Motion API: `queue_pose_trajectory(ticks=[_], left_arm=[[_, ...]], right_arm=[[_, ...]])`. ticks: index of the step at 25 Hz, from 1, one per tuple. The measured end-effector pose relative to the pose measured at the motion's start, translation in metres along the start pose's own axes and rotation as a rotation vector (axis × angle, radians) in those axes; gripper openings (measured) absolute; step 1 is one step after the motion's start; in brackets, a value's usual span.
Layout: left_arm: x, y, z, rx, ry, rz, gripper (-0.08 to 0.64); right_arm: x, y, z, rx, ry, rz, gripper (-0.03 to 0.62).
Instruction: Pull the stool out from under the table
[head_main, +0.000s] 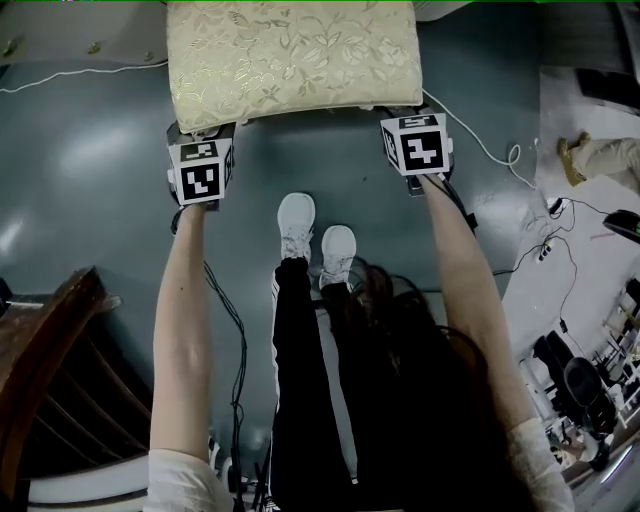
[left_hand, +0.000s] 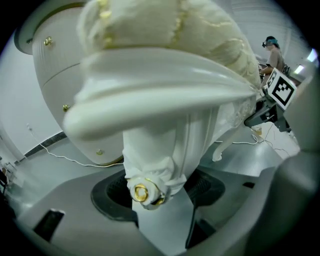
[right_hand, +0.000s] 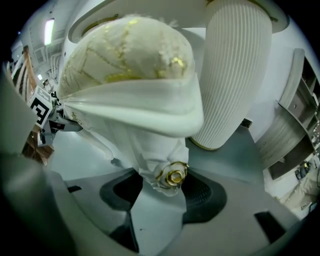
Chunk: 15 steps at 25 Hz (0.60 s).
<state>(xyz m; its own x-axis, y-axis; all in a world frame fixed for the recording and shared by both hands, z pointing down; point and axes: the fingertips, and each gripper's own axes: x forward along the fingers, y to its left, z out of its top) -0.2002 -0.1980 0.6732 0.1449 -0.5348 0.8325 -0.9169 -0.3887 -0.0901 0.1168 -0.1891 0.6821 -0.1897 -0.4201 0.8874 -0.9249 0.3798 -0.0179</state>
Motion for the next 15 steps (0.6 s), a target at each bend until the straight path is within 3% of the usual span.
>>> queue_pose_trajectory(ticks=[7, 15], left_arm=[[0.002, -0.002, 0.000, 0.009, -0.050, 0.018, 0.296], [0.003, 0.005, 0.001, 0.025, -0.017, 0.000, 0.293]], right_arm=[[0.001, -0.005, 0.002, -0.007, -0.041, -0.015, 0.253], [-0.001, 0.004, -0.002, 0.025, -0.010, -0.026, 0.253]])
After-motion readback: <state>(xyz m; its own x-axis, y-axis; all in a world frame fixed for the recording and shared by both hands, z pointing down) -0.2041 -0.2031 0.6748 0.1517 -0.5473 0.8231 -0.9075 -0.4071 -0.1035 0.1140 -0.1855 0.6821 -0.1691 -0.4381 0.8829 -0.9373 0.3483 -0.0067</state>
